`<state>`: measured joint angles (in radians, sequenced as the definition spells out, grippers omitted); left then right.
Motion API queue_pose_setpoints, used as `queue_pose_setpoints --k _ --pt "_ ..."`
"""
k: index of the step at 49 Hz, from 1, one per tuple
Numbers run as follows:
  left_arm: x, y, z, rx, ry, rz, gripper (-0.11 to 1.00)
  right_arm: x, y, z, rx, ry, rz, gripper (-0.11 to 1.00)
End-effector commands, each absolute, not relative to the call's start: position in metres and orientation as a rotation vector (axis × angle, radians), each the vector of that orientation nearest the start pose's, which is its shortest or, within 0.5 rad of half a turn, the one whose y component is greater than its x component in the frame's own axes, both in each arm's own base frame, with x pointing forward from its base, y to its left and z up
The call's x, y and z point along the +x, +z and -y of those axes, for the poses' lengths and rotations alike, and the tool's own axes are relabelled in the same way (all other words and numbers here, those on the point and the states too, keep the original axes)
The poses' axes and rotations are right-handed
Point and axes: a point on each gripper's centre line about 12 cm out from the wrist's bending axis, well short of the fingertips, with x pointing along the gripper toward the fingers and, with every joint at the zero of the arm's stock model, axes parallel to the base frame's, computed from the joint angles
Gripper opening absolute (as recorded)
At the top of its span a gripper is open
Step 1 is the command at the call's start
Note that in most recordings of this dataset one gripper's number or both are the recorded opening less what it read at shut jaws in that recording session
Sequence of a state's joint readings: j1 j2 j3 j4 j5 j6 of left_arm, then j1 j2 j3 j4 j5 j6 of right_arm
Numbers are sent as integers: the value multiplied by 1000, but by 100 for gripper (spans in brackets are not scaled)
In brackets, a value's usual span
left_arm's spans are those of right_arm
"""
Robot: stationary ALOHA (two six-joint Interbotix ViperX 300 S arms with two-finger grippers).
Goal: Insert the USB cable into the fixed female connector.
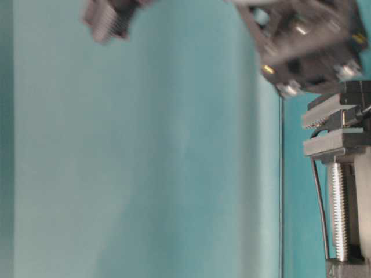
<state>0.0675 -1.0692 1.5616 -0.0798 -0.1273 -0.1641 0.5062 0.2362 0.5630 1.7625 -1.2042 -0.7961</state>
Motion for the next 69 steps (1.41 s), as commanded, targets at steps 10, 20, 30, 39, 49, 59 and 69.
queue_pose_setpoints --k 10,20,30,39,49,59,69 --pt "142 143 -11 -254 122 -345 97 326 176 -62 276 -654 -307 67" --pt "142 143 -11 -254 122 -346 97 298 181 -32 220 -539 -251 68" --pt "142 143 -11 -254 122 -345 97 283 186 -7 195 -420 -253 68" --pt "142 143 -11 -254 122 -345 97 264 194 16 156 -346 -255 67" --pt "142 143 -11 -254 122 -345 97 235 202 39 122 -355 -235 68" --pt "142 143 -11 -254 123 -345 97 206 204 44 136 -333 -232 68" --pt "142 143 -11 -254 122 -346 97 178 199 31 176 -247 -234 67"
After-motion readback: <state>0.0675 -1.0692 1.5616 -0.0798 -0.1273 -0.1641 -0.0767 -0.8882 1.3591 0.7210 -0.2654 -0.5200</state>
